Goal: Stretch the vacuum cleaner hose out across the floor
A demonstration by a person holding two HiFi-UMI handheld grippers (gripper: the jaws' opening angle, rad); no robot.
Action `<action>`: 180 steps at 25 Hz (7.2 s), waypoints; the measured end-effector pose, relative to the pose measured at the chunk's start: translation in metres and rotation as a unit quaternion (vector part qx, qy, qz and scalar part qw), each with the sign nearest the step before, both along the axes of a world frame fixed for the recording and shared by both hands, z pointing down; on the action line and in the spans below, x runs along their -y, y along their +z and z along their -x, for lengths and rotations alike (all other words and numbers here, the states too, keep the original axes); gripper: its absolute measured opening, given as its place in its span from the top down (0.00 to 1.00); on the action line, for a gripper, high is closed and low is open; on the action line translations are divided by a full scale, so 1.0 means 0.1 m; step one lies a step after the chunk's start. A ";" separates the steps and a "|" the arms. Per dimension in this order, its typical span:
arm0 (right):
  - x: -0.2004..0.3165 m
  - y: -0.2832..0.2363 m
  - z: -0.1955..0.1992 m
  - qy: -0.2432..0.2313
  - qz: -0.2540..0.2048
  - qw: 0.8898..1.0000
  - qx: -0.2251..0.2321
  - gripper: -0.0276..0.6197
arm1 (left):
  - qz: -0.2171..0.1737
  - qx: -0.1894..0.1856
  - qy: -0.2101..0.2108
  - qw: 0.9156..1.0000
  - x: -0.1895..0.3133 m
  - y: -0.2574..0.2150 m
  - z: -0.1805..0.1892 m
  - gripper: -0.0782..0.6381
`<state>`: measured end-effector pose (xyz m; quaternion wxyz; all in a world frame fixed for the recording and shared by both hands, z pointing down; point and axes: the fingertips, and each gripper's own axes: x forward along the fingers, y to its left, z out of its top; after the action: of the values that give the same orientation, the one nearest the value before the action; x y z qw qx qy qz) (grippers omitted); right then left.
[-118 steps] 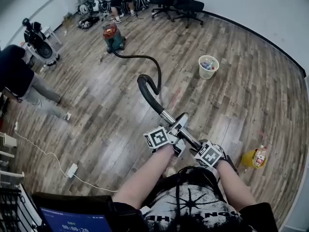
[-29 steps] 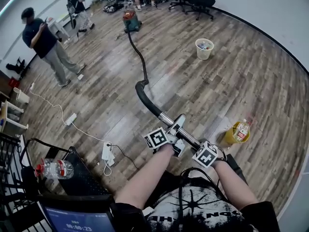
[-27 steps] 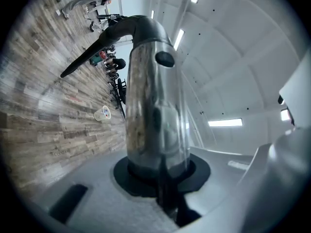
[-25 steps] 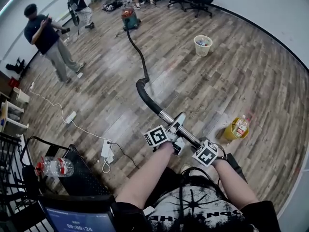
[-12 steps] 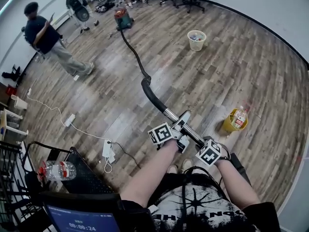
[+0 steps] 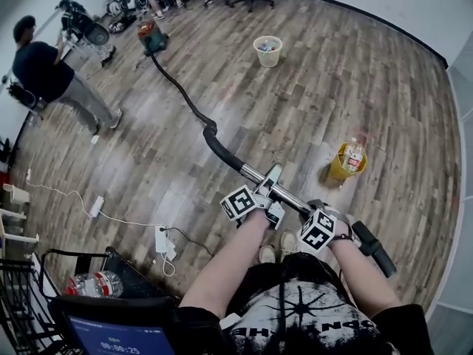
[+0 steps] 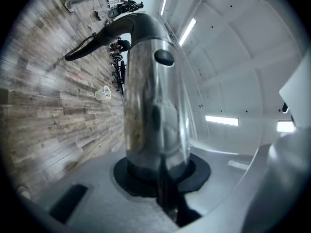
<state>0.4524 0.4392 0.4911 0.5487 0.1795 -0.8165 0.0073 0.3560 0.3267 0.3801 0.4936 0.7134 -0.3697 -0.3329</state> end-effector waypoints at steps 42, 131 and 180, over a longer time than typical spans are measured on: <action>0.10 0.45 -1.65 -0.024 0.037 0.999 0.015 0.80 | 0.050 0.011 -0.031 0.998 0.13 0.60 -1.61 0.81; 1.07 6.82 -3.98 0.043 0.072 0.996 -0.023 0.83 | 0.035 0.114 0.185 0.975 0.29 6.43 -3.53 0.89; 0.32 8.26 -4.19 0.019 0.206 0.971 -0.117 0.57 | 0.030 0.183 0.124 0.975 -0.01 6.36 -2.56 0.89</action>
<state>0.8714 0.4071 1.3172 0.6654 0.0780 -0.7239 0.1648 0.6117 0.3281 1.0162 0.4760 0.7874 -0.3722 -0.1217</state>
